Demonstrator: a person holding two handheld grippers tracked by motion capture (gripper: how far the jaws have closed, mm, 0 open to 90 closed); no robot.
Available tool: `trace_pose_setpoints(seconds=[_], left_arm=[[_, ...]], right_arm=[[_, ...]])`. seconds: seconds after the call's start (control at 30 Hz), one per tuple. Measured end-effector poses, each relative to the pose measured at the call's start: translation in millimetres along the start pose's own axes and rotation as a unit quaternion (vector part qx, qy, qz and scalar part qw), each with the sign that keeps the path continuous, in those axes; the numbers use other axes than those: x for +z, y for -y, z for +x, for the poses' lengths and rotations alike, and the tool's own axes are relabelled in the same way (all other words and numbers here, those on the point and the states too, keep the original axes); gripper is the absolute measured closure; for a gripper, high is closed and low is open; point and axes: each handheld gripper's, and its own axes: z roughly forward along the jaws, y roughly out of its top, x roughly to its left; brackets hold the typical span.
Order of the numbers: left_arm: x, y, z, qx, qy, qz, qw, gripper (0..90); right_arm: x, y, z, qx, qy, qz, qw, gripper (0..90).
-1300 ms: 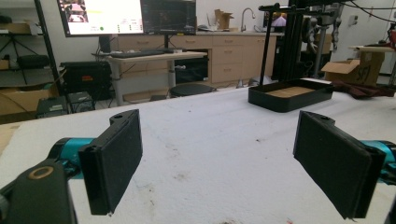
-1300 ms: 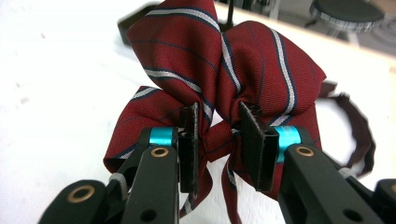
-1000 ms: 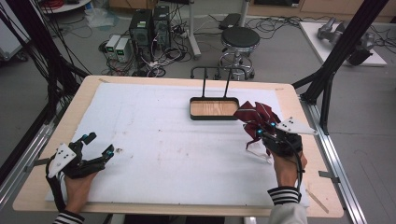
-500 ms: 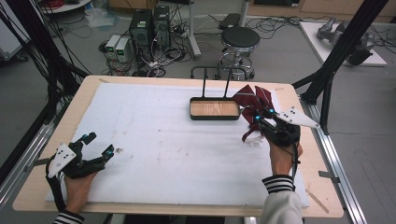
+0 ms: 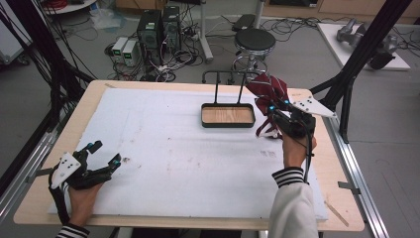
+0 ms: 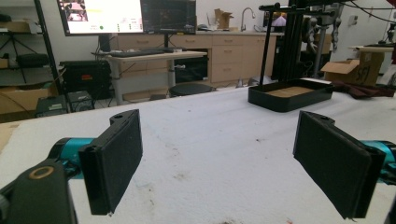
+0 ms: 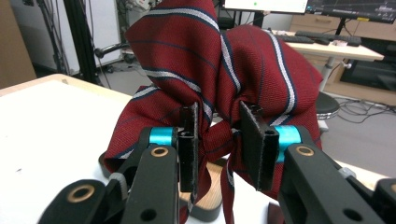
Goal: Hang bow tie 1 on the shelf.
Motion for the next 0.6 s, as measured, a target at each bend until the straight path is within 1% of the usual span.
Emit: trace_pose_setpoints(seconds=[0.07, 0.13, 0.23, 0.3, 0.37, 0.43, 0.5, 0.6], left_arm=[[0.0, 0.0, 0.0, 0.000, 0.000, 0.000, 1.0000, 16.2], [-0.1, 0.0, 0.2, 0.000, 0.000, 0.000, 1.0000, 16.2], [-0.1, 0.0, 0.2, 0.000, 0.000, 0.000, 1.0000, 16.2], [-0.1, 0.0, 0.2, 0.000, 0.001, 0.000, 1.0000, 16.2], [0.0, 0.0, 0.3, 0.000, 0.000, 0.000, 1.0000, 16.2], [0.1, 0.0, 0.1, -0.001, 0.000, 0.000, 1.0000, 16.2], [0.0, 0.1, 0.0, 0.000, 0.001, -0.001, 1.0000, 16.2], [-0.1, 0.1, 0.0, 0.000, 0.001, -0.001, 1.0000, 16.2]], right_arm=[[4.3, -4.2, -0.6, 0.001, -0.002, -0.004, 1.0000, 69.8], [8.5, -8.2, -1.4, -0.005, 0.001, -0.001, 1.0000, 69.8], [14.2, -12.6, -2.7, -0.004, 0.006, -0.003, 1.0000, 69.8], [16.0, -13.7, -3.6, 0.001, 0.004, -0.002, 1.0000, 69.8], [21.6, -17.1, -5.5, 0.005, 0.007, -0.006, 0.9999, 69.8], [23.5, -18.6, -6.3, 0.004, 0.006, -0.005, 1.0000, 69.8], [28.9, -22.3, -7.5, -0.001, 0.010, -0.011, 0.9999, 69.8], [33.5, -24.7, -8.3, 0.000, 0.008, -0.004, 1.0000, 69.8]])
